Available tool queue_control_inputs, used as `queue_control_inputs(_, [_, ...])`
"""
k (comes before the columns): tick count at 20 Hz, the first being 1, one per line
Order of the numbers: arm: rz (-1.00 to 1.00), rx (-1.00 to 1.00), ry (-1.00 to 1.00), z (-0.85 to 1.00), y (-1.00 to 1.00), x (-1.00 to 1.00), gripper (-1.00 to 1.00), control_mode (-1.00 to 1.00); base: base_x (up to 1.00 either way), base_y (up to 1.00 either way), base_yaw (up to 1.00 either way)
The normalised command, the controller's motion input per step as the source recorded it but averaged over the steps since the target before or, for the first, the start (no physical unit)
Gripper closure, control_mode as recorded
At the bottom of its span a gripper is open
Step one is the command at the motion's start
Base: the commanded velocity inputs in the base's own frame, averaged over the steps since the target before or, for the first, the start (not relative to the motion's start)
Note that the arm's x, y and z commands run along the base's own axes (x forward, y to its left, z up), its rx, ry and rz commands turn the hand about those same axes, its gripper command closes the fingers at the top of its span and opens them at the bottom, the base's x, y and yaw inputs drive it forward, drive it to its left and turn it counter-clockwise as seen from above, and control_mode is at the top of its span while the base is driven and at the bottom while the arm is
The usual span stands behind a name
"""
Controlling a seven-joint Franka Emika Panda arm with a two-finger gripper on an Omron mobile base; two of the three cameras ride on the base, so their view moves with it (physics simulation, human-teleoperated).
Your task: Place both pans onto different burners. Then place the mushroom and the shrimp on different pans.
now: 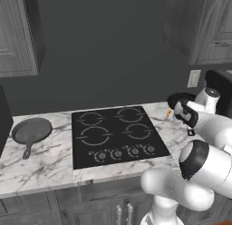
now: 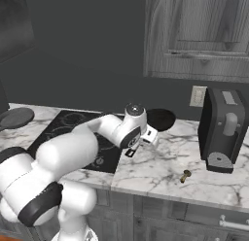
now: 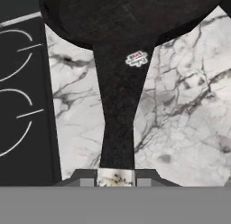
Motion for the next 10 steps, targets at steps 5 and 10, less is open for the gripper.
queue_control_inputs(5, [0.08, -0.03, -0.24, 0.16, 0.24, -0.26, 1.0, -1.0, 0.0, 0.0, 0.0])
queue_control_inputs(10, [0.14, 0.0, 0.01, 0.21, 0.37, 0.0, 1.0, -1.0, 0.0, 0.0, 0.0])
